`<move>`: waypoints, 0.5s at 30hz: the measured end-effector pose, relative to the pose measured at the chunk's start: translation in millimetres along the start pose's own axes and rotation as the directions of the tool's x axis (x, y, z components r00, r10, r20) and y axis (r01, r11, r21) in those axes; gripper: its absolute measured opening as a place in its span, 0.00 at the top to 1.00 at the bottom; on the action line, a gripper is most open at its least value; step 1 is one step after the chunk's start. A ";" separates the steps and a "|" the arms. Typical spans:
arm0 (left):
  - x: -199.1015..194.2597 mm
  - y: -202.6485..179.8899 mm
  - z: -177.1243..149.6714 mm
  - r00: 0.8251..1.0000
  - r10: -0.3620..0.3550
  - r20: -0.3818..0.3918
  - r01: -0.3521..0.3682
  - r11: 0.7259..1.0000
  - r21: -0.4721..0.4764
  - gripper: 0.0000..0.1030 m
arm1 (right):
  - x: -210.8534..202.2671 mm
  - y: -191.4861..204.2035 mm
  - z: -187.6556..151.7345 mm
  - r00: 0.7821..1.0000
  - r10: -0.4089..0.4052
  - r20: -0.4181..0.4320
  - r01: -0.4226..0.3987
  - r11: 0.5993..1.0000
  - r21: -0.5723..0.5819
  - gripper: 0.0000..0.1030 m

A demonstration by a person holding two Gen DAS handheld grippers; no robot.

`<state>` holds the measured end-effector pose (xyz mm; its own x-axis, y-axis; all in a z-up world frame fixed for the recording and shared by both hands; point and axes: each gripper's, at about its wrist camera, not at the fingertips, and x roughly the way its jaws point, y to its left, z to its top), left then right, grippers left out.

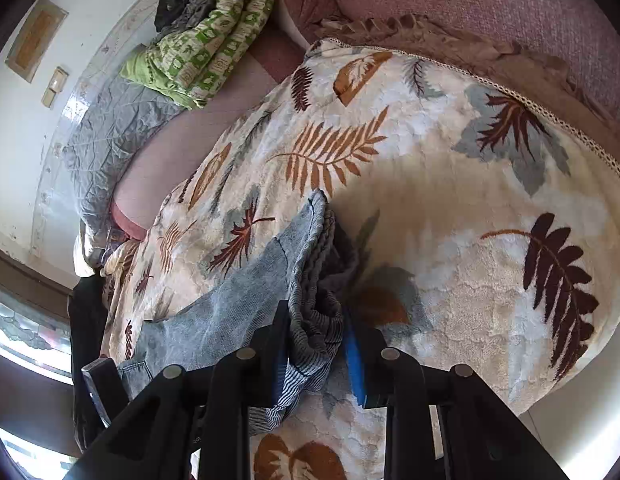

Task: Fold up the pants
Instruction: 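Fold the leg hems over toward the waistband with the right tool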

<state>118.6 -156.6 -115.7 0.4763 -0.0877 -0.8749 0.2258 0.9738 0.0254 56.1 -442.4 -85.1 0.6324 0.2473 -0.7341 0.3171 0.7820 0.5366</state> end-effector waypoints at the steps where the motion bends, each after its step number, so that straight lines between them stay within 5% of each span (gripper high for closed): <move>1: 0.0 3.6 -0.3 1.000 0.011 0.010 -0.011 1.000 -0.015 0.16 | -1.8 5.8 0.1 1.000 -0.011 0.005 0.011 1.000 -0.020 0.74; 3: 22.8 -2.9 -3.0 0.996 0.018 -0.086 -0.013 0.998 0.059 0.15 | -3.9 17.4 0.7 1.000 -0.017 0.006 0.017 0.999 -0.048 0.74; 7: 16.7 -17.2 0.2 0.998 0.065 -0.019 -0.061 0.982 0.179 0.16 | -8.5 45.6 0.5 0.999 -0.031 0.021 0.034 0.993 -0.116 0.74; 15: -28.2 76.2 -4.1 0.995 -0.037 0.095 0.050 0.989 -0.137 0.20 | -9.6 144.1 -33.3 0.998 0.048 0.032 -0.035 0.945 -0.326 0.74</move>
<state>118.9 -79.1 -91.1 0.5465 -0.1429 -0.8252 0.1304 0.9878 -0.0847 72.2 -313.0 -14.7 0.6688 0.2660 -0.6942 0.0475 0.9166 0.3969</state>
